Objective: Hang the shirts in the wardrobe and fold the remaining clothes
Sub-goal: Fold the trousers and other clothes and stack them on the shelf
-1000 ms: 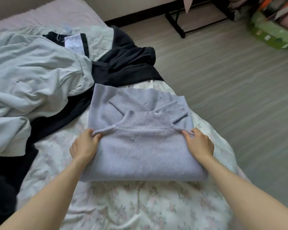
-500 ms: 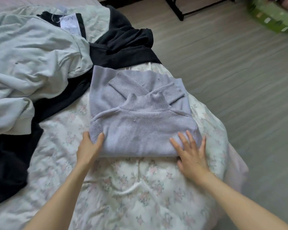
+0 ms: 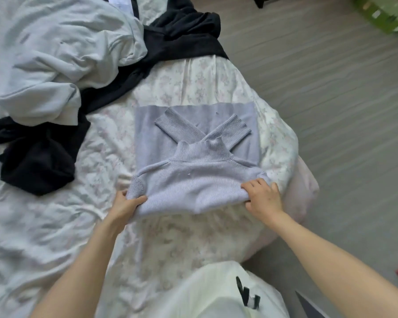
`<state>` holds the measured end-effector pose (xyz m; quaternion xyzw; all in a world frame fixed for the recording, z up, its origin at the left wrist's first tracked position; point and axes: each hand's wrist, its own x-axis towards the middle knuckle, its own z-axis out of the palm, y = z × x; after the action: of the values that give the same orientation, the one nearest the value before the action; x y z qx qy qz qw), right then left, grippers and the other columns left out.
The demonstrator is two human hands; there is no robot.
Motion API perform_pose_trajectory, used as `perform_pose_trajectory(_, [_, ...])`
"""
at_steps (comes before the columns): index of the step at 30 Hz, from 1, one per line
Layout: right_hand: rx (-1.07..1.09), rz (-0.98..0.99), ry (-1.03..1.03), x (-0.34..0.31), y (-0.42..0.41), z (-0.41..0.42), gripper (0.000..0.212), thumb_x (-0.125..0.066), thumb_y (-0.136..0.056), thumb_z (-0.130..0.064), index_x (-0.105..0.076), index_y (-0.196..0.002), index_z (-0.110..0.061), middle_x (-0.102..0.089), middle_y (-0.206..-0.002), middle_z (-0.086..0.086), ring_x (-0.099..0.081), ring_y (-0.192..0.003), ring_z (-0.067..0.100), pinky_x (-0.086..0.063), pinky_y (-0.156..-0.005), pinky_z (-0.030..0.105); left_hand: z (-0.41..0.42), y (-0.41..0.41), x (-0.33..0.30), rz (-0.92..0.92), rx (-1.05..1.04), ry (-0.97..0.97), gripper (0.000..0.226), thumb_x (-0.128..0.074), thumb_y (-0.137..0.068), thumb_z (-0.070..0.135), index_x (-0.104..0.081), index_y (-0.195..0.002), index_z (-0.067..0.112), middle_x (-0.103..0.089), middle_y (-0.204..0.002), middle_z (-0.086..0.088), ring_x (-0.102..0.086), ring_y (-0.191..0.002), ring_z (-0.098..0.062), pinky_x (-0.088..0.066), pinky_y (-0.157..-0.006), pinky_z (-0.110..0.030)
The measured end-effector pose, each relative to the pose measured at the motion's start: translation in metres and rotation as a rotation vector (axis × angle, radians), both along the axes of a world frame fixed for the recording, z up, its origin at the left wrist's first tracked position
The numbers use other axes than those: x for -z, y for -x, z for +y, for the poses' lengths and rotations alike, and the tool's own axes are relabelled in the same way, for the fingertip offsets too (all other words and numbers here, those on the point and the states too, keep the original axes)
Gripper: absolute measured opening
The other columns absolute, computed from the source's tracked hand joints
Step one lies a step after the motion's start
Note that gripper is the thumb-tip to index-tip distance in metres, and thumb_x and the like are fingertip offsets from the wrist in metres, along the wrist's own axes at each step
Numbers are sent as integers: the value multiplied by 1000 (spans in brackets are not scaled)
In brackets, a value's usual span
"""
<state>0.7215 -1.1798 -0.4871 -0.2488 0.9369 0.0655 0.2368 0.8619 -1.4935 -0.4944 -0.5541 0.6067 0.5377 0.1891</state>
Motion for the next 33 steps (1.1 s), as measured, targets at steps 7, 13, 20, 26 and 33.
perform_pose_trajectory(7, [0, -98, 117, -39, -20, 11, 31, -54, -74, -24, -53, -104, -17, -61, -108, 3, -53, -108, 27, -39, -83, 39, 6, -45, -45, -20, -184, -229, 16, -62, -82, 16, -53, -96, 16, -54, -67, 0, -52, -54, -12, -43, -46, -20])
perform_pose_trajectory(13, [155, 202, 199, -46, 48, -31, 28, -55, -78, -24, -60, -103, -12, -61, -104, 8, -49, -107, 28, -23, -100, 45, -23, 26, -64, 46, -575, -435, 9, -56, -81, 14, -58, -77, 6, -57, -63, -8, -57, -62, -17, -48, -41, -18])
perform_pose_trajectory(20, [187, 250, 178, -7, 121, -70, 33, -48, -88, -22, -55, -120, -17, -58, -117, 6, -44, -117, 25, -5, -110, 54, -46, 104, -42, 189, -909, -467, 40, -69, -79, 29, -50, -104, 3, -52, -104, -18, -62, -85, -29, -59, -58, -33])
perform_pose_trajectory(26, [223, 353, 479, 13, 117, -63, 49, -50, -89, -13, -43, -138, -16, -43, -139, 13, -38, -131, 28, -10, -110, 60, 11, 115, -12, 479, -149, 493, 52, -54, -92, 27, -35, -140, 18, -36, -140, -9, -46, -118, -20, -43, -93, -31])
perform_pose_trajectory(33, [-56, 150, 201, 46, 71, -44, 50, -33, -88, -41, -48, -135, -30, -43, -144, 6, -39, -134, 26, -24, -96, 73, 56, 105, 40, 202, 612, 872, 57, -42, -95, 44, -25, -147, 26, -8, -157, -6, 2, -145, -24, 10, -113, -44])
